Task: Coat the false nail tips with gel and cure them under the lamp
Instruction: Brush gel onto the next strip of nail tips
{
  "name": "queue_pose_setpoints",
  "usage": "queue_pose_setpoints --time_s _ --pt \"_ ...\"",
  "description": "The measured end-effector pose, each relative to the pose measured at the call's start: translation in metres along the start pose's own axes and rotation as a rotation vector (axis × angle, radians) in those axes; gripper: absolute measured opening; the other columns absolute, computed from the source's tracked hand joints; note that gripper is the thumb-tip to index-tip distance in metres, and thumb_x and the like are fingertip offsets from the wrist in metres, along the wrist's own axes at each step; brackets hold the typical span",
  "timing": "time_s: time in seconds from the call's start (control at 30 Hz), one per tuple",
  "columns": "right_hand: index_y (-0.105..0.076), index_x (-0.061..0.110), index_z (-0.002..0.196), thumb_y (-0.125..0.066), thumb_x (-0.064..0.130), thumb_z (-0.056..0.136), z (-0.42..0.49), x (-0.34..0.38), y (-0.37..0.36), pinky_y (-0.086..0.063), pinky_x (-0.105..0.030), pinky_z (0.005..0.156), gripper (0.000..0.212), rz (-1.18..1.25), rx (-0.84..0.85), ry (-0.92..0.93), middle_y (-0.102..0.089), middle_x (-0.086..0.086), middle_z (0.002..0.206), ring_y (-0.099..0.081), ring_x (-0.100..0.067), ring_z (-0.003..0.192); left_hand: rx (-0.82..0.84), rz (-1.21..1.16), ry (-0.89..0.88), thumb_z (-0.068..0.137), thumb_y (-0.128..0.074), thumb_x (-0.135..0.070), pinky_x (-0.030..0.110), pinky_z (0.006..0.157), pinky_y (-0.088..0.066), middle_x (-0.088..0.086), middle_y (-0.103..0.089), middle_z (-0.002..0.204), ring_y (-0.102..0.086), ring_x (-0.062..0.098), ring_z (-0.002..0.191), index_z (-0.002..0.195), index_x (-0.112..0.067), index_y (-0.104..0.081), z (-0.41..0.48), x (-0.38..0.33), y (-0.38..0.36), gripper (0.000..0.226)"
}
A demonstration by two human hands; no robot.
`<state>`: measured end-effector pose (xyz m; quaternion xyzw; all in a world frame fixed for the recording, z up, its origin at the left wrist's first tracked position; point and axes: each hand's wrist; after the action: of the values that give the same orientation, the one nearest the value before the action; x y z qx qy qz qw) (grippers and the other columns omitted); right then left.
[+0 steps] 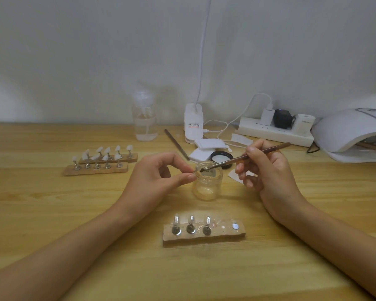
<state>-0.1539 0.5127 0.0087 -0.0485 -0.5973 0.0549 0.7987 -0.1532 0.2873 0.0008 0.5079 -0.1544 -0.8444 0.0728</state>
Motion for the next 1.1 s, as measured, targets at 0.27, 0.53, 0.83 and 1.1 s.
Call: queue_pose_setpoints --time_s 0.27,0.53,0.83,1.1 --pt "-0.052 0.015 0.080 -0.049 0.016 0.100 -0.0010 0.0003 0.0006 -0.039 -0.018 0.040 0.020 0.005 0.001 0.009 -0.063 -0.004 0.062 -0.058 -0.014 0.056 -0.012 -0.025 -0.005 0.066 -0.078 -0.037 0.011 0.048 -0.028 -0.013 -0.056 0.055 -0.033 0.004 0.046 0.075 -0.016 -0.071 0.0002 0.0018 0.0001 0.023" --pt "-0.052 0.014 0.081 -0.048 0.015 0.100 -0.0010 0.0003 0.0006 -0.040 -0.018 0.041 0.019 0.006 -0.008 0.007 -0.063 -0.004 0.062 -0.058 -0.014 0.055 0.000 -0.009 -0.014 0.069 -0.078 -0.033 0.008 0.047 -0.027 -0.020 -0.052 0.049 -0.034 0.002 0.044 0.075 -0.016 -0.071 0.0001 0.0006 -0.0002 0.020" --pt "-0.051 0.014 0.082 -0.047 0.015 0.101 -0.0015 0.0011 0.0014 -0.039 -0.018 0.041 0.019 -0.004 -0.023 -0.005 -0.063 -0.002 0.061 -0.059 -0.012 0.055 0.007 -0.029 -0.002 0.067 -0.077 -0.037 0.009 0.048 -0.030 -0.016 -0.061 0.059 -0.035 0.002 0.045 0.074 -0.018 -0.071 -0.0001 0.0000 0.0006 0.021" --pt "-0.052 0.014 0.082 -0.047 0.015 0.101 -0.0014 0.0005 0.0012 -0.040 -0.018 0.042 0.020 -0.010 -0.010 0.012 -0.063 -0.002 0.062 -0.059 -0.014 0.057 0.009 -0.038 0.010 0.066 -0.078 -0.040 0.011 0.047 -0.029 -0.004 -0.059 0.057 -0.035 0.003 0.046 0.072 -0.022 -0.071 -0.0001 0.0018 0.0010 0.021"
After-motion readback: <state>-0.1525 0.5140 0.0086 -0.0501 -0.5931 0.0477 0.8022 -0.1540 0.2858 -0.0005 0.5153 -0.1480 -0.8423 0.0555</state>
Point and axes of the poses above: each hand's wrist, its own z-axis towards the middle knuckle, its own y-axis out of the back of the hand, x = y × z
